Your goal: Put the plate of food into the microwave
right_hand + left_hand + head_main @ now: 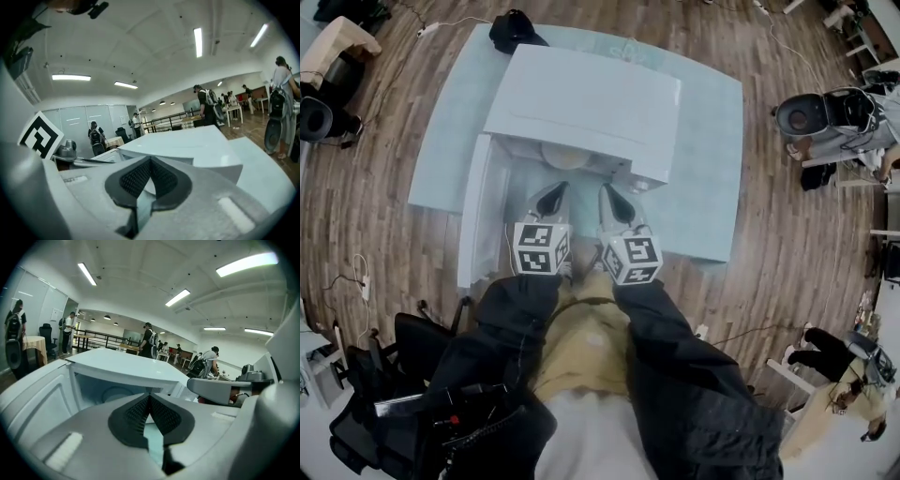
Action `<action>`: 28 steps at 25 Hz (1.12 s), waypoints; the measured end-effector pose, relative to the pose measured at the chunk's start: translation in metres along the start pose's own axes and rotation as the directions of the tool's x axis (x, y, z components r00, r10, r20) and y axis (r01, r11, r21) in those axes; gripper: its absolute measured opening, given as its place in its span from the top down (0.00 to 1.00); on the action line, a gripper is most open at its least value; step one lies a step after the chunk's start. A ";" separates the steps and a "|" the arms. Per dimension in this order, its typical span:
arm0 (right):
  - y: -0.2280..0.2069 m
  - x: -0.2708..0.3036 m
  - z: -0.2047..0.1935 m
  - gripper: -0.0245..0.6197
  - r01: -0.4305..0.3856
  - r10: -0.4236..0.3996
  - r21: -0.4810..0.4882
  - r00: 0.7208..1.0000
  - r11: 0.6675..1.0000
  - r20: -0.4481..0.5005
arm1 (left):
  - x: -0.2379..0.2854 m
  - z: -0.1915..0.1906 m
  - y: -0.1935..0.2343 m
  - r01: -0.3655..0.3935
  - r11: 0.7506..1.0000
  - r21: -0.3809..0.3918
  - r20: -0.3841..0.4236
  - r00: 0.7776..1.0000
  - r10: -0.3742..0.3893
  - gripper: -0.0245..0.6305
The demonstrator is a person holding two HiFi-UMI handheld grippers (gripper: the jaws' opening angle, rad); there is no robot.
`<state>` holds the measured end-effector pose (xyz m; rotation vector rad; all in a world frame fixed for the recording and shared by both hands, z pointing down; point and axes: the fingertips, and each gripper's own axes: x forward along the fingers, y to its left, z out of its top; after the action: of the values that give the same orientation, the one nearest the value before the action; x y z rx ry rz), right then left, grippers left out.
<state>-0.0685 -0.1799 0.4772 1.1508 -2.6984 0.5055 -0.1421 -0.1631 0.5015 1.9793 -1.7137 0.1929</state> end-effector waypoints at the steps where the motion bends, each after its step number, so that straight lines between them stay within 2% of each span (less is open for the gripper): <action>1: -0.002 -0.003 0.010 0.97 0.011 -0.010 -0.021 1.000 1.000 0.020 | 0.000 0.008 -0.004 0.006 1.000 0.010 0.017 1.000 -0.006 0.96; 6: -0.008 -0.020 0.047 0.97 0.048 -0.039 -0.099 0.995 0.994 0.093 | -0.002 0.042 -0.028 0.031 0.997 0.072 0.088 0.995 -0.037 0.96; 16: -0.017 -0.047 0.111 0.97 0.108 -0.066 -0.190 0.974 0.976 0.217 | -0.005 0.100 -0.061 0.066 0.987 0.149 0.205 0.974 -0.096 0.96; 28: -0.031 -0.080 0.165 0.97 0.180 -0.102 -0.204 0.934 0.962 0.343 | -0.008 0.143 -0.101 0.097 0.968 0.229 0.288 0.944 -0.163 0.96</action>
<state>0.0059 -0.2076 0.3094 1.4579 -2.8131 -0.0338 -0.0781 -0.2144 0.3461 2.3764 -1.8001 0.0228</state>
